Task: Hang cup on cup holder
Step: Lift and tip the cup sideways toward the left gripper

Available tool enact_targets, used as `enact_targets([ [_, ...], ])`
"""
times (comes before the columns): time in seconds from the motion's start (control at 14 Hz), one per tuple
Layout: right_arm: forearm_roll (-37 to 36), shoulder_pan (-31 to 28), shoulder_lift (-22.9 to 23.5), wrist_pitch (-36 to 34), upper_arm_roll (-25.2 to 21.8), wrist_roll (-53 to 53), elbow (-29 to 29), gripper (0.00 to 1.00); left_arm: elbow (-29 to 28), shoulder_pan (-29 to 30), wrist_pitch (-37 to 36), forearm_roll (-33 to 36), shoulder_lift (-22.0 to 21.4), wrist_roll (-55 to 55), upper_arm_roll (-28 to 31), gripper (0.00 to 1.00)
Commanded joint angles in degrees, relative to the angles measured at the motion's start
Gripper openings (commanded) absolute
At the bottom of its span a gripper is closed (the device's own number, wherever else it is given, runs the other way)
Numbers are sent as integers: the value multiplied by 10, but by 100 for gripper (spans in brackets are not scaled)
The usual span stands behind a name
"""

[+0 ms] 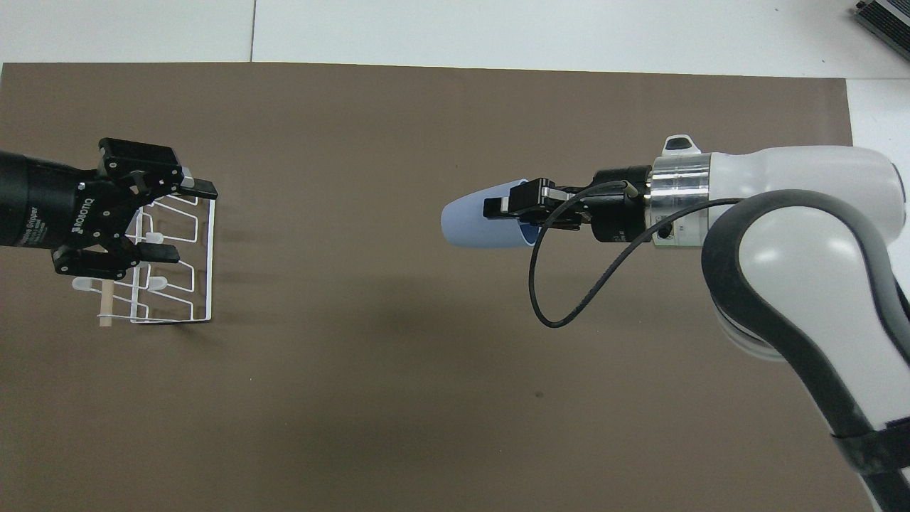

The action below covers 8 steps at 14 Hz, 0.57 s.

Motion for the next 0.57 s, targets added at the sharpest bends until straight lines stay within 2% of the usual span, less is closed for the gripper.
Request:
enact_targets([
  [0.0, 65, -4, -18, 38, 21, 13, -6, 0, -52, -17, 54, -57, -33, -124, 0, 100],
  [0.07, 76, -5, -20, 53, 32, 14, -6, 0, -64, -19, 73, -79, -37, -180, 0, 100],
  [0.28, 114, -5, -30, 90, 63, 21, -3, 0, -81, -51, 128, -87, -44, -355, -1, 100],
  [0.5, 162, -5, -33, 139, 102, 20, -1, 0, -96, -83, 201, -91, -44, -418, -1, 100],
])
